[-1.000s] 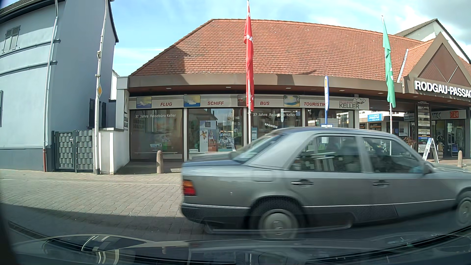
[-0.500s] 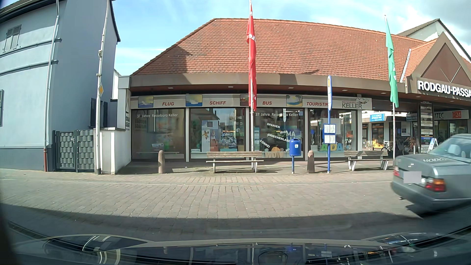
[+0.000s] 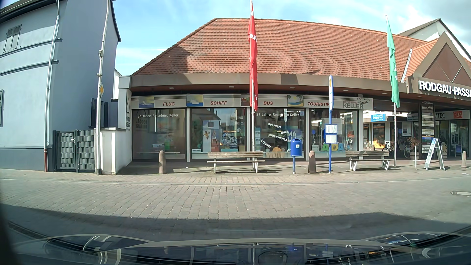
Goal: Follow the waypoints while adhering to traffic rules and regulations
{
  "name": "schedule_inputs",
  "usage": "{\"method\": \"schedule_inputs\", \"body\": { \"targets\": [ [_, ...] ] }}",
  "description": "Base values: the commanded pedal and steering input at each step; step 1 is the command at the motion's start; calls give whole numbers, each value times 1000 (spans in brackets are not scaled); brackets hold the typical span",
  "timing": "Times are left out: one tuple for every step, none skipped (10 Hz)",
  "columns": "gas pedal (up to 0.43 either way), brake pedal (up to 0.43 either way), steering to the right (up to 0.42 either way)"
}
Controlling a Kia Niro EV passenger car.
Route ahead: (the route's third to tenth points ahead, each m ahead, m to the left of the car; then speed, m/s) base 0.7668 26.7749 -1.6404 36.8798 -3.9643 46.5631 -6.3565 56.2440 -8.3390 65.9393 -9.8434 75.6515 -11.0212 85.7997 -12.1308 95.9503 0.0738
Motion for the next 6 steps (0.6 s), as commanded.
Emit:
{"method": "schedule_inputs", "body": {
  "targets": [
    [0, 116, -323],
    [0, 116, -323],
    [0, 110, -323],
    [0, 116, -323],
    [0, 116, -323],
    [0, 116, -323]
  ]
}}
